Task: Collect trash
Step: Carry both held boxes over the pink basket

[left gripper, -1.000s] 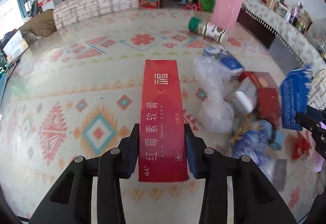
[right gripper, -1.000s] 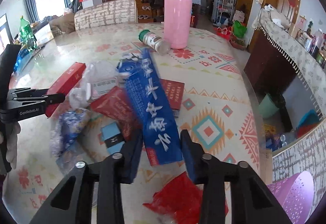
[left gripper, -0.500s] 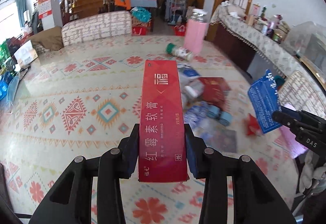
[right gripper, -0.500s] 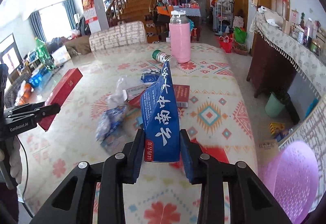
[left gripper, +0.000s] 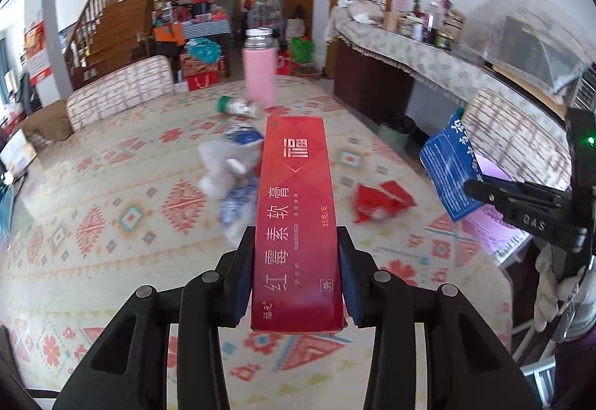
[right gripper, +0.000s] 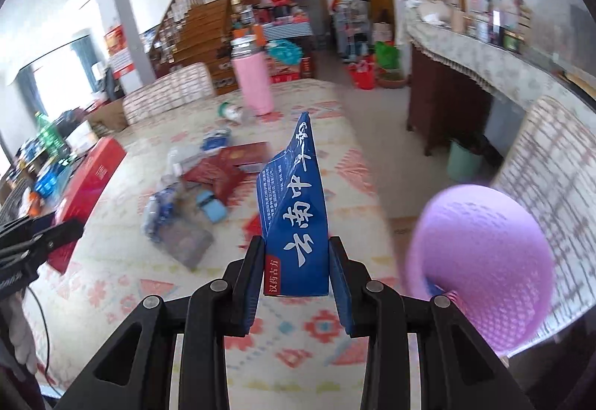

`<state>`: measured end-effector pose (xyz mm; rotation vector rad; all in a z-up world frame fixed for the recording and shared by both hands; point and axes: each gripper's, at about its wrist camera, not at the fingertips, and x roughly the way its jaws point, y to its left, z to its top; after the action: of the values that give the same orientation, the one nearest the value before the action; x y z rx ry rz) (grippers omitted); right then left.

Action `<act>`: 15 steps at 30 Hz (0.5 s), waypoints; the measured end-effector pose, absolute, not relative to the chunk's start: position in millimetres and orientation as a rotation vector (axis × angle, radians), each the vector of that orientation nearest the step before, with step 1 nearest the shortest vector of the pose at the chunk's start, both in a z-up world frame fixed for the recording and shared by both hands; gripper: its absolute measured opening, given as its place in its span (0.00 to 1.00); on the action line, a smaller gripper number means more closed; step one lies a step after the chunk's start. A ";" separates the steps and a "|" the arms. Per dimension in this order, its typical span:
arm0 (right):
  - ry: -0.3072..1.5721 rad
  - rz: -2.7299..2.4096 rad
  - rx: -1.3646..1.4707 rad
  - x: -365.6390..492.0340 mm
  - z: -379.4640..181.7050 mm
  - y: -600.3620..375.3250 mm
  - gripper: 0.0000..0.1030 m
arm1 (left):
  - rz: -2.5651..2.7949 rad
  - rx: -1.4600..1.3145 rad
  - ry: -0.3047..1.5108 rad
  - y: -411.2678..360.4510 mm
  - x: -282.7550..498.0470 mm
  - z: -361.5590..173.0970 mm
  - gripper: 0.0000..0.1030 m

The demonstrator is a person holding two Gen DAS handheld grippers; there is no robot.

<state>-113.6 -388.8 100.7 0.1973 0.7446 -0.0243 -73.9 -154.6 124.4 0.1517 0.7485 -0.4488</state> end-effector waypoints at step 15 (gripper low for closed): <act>0.687 -0.224 0.312 -160.9 103.3 -501.7 0.35 | -0.622 0.188 0.800 -261.4 -75.4 112.4 0.38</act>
<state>-160.9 -501.7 103.3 0.3122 0.6874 -0.2238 -75.4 -261.4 112.4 0.1880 0.7997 -0.6224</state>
